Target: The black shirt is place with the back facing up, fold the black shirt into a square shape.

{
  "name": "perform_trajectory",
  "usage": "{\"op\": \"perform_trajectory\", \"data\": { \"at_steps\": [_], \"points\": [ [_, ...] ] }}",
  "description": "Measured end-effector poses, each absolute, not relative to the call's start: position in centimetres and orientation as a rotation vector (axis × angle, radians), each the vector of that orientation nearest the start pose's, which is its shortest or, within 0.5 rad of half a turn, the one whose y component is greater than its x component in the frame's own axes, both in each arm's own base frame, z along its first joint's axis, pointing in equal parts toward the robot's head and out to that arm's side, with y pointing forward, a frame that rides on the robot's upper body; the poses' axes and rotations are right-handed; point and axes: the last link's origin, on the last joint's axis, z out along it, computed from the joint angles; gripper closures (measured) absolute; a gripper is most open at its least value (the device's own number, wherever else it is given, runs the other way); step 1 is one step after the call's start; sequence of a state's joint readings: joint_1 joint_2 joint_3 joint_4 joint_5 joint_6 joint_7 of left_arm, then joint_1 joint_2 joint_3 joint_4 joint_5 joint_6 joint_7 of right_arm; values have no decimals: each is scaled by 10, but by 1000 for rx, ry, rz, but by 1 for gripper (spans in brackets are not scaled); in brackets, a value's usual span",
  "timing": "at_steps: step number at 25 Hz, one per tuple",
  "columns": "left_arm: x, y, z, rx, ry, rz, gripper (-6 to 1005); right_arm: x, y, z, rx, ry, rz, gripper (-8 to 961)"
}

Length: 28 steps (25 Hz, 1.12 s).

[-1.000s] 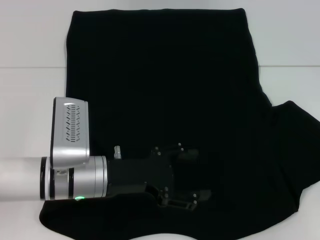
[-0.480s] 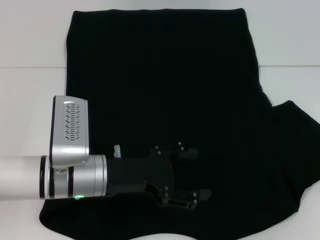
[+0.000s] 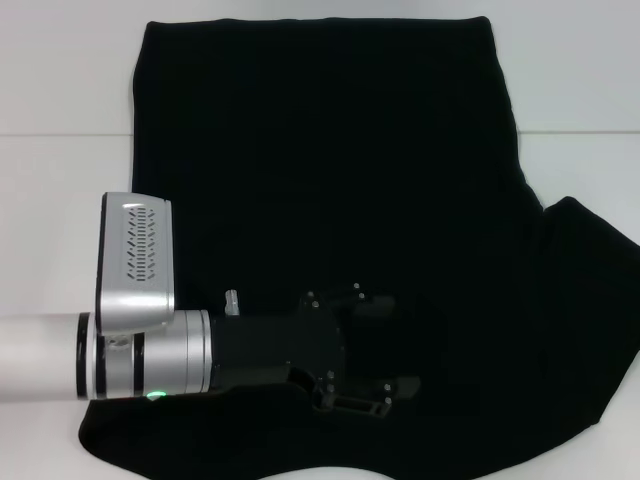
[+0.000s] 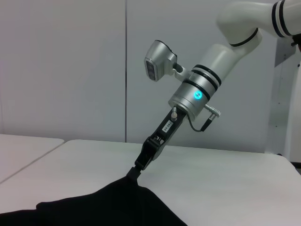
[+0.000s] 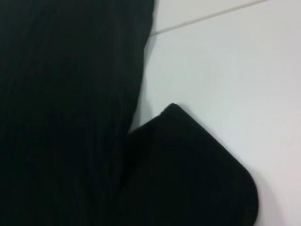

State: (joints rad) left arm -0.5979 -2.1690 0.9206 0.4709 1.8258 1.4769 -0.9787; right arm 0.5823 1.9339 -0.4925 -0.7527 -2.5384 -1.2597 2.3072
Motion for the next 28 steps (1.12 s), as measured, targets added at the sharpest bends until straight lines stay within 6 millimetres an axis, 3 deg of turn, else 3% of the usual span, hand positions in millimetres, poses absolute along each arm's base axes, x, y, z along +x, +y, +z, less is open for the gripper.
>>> {"op": "perform_trajectory", "data": {
  "at_steps": [6,11,15,28],
  "points": [
    [-211,313,-82,-2865,-147,-828,92,327,383,82,-2049,1572,268,947],
    [-210,313,-82,-2866,-142,-828,92,271,402,40,-2291,1472,233,947],
    [-210,313,-81,-2867,-141,-831,93,244,407,14,-2395,1431,138,947],
    [-214,316,-76,-2833,-148,-833,94,222,408,-3,-2465,1404,67,946]
  ]
}}
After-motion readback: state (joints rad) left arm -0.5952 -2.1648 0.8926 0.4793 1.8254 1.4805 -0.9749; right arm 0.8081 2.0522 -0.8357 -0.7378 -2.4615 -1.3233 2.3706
